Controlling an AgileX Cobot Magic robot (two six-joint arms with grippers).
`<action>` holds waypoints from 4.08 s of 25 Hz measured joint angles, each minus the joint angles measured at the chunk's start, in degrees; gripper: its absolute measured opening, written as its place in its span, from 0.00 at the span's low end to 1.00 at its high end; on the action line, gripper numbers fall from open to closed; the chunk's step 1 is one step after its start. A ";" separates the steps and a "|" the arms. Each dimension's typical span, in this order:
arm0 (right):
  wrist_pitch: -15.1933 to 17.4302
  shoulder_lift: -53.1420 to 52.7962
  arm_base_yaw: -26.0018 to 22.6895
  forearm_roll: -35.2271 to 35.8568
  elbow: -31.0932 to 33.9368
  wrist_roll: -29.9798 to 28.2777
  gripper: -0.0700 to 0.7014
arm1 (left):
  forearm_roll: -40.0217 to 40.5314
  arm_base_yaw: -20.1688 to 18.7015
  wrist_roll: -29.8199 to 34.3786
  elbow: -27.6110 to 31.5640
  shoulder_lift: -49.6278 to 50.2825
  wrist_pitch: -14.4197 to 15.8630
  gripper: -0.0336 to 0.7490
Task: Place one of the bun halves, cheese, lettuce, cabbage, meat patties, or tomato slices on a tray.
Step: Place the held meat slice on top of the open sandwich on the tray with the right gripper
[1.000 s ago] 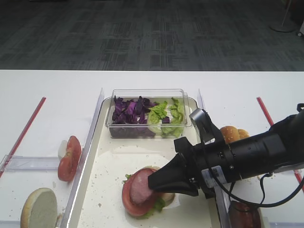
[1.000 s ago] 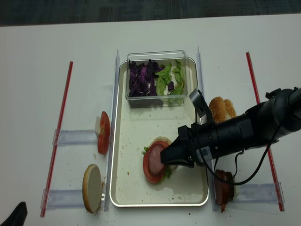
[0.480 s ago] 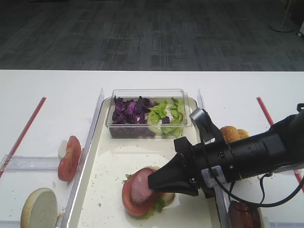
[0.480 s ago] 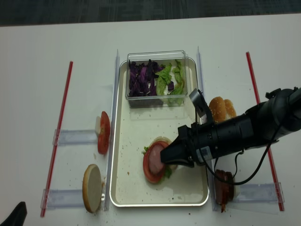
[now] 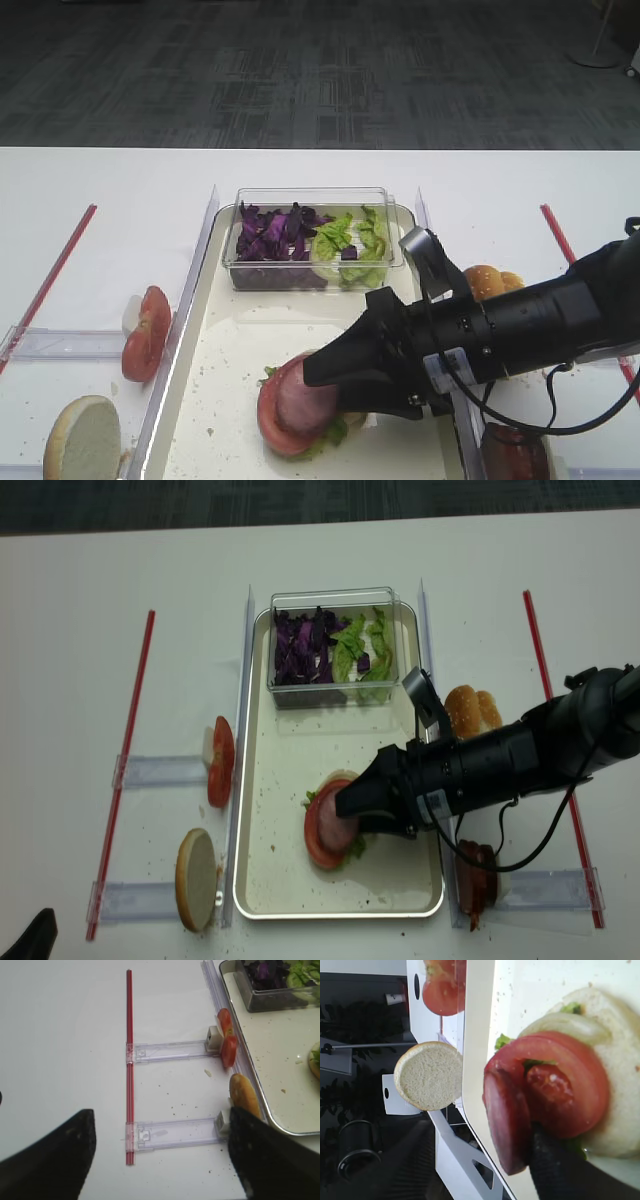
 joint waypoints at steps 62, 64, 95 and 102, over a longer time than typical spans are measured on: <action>-1.59 -3.13 0.00 -0.14 0.00 3.15 0.76 | 0.00 0.00 0.00 0.00 0.00 0.00 0.68; -1.59 -3.13 0.00 -0.14 0.00 3.15 0.76 | 0.00 0.00 0.00 0.00 0.00 0.00 0.68; -8.07 -13.12 0.00 -13.23 -3.57 16.08 0.76 | 0.00 0.00 0.00 0.00 0.00 0.00 0.67; -10.11 -19.22 0.00 -28.89 -9.94 29.82 0.76 | 0.00 0.00 0.00 0.00 0.00 0.00 0.67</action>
